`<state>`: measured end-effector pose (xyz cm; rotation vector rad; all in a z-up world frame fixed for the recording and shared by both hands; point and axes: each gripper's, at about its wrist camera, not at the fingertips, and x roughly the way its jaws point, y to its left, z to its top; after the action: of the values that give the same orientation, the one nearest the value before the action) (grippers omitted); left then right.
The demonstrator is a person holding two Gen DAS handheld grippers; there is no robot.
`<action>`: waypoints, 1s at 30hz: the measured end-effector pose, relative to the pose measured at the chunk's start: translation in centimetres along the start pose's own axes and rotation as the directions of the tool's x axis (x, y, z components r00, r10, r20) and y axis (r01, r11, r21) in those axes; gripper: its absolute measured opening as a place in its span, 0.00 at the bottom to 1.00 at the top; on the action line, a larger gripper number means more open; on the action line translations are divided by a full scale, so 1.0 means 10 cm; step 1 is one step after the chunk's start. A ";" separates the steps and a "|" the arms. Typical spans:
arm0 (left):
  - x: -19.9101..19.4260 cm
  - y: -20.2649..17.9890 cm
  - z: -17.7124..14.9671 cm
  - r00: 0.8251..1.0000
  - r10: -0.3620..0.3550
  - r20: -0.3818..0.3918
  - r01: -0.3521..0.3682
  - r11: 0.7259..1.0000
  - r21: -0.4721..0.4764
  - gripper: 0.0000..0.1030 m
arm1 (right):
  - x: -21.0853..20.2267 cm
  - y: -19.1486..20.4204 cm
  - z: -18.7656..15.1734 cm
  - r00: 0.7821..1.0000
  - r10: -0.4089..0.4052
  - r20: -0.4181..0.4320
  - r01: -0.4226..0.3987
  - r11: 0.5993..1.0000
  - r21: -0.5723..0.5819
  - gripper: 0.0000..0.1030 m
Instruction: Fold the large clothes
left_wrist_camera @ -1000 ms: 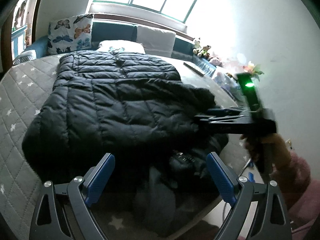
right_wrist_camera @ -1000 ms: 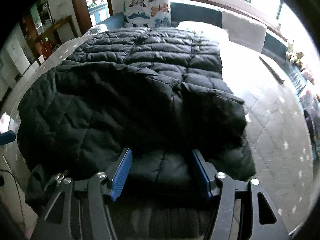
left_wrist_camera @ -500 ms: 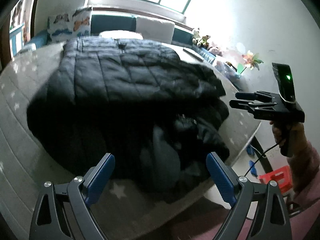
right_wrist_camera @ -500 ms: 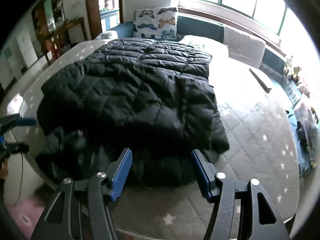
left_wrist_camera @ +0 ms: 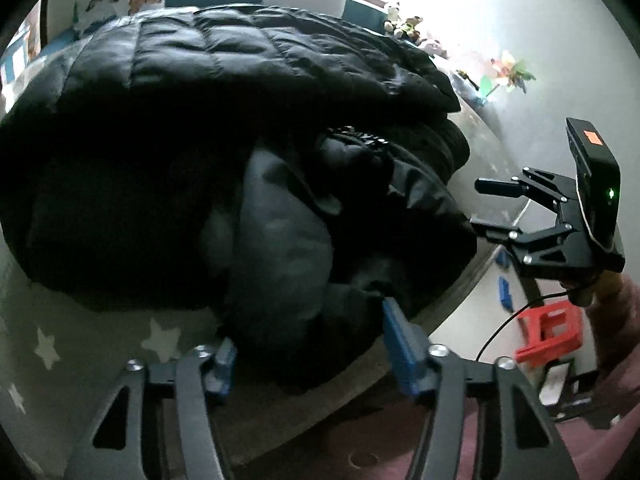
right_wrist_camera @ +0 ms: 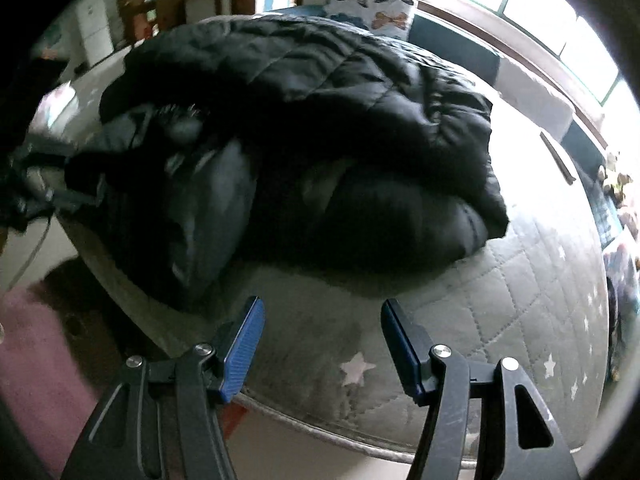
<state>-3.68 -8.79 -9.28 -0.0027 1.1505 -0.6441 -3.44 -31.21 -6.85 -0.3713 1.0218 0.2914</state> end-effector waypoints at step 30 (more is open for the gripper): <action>-0.89 0.05 0.23 0.972 -0.006 0.234 -0.036 0.984 0.176 0.88 | -0.27 0.27 1.11 0.967 0.134 0.217 -0.123 0.991 -0.060 0.26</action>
<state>-3.73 -4.87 -0.91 0.0811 0.8615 -0.7124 2.74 -24.16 0.23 -0.3074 0.8222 0.4638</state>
